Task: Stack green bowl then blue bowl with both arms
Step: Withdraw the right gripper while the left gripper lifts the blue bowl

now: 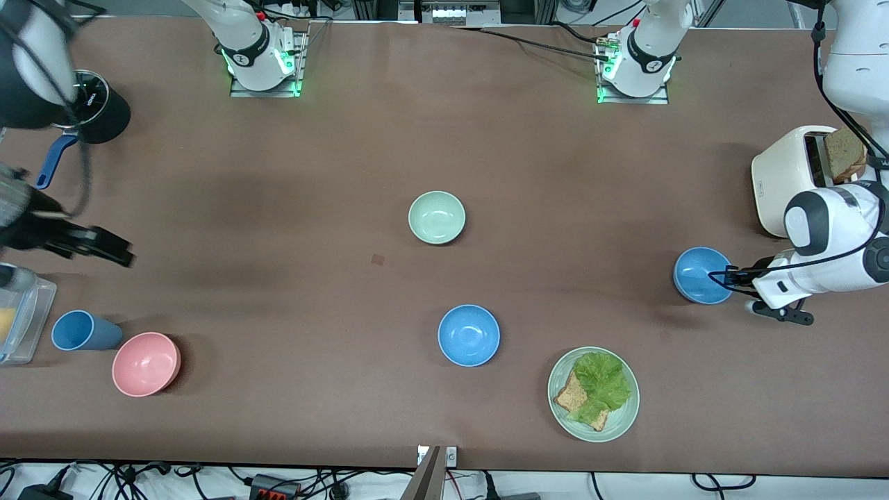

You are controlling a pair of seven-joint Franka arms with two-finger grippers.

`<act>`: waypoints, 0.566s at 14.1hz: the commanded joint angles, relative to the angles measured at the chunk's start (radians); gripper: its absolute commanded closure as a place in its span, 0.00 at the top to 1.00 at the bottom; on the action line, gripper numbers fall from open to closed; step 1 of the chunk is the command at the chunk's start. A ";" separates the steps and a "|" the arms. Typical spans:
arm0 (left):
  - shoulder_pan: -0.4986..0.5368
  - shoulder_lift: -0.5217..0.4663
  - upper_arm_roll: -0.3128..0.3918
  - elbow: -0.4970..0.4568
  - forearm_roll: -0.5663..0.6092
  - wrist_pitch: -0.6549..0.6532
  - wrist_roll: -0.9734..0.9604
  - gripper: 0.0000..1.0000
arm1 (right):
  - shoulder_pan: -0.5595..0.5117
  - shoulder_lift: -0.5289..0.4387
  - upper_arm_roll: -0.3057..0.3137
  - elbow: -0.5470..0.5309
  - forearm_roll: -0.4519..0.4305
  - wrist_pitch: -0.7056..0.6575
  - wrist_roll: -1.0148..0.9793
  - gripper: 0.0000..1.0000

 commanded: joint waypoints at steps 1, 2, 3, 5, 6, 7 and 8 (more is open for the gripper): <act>0.008 -0.064 -0.043 0.002 -0.001 -0.120 0.019 0.00 | -0.014 -0.053 -0.008 -0.053 0.004 -0.020 -0.082 1.00; 0.009 -0.091 -0.081 0.002 -0.004 -0.160 0.007 0.00 | -0.014 -0.053 -0.032 -0.053 0.009 -0.028 -0.131 1.00; 0.011 -0.111 -0.112 0.002 -0.039 -0.195 -0.014 0.00 | -0.012 -0.053 -0.051 -0.053 0.009 -0.049 -0.168 1.00; -0.001 -0.138 -0.148 0.002 -0.135 -0.266 -0.114 0.00 | -0.012 -0.062 -0.054 -0.056 0.010 -0.078 -0.163 1.00; 0.003 -0.148 -0.196 0.001 -0.138 -0.275 -0.177 0.00 | -0.012 -0.066 -0.052 -0.061 0.009 -0.078 -0.171 1.00; 0.003 -0.161 -0.235 -0.001 -0.138 -0.296 -0.256 0.00 | -0.011 -0.078 -0.051 -0.065 0.007 -0.078 -0.170 1.00; 0.003 -0.167 -0.269 -0.001 -0.146 -0.306 -0.309 0.00 | -0.011 -0.085 -0.051 -0.079 0.007 -0.078 -0.165 1.00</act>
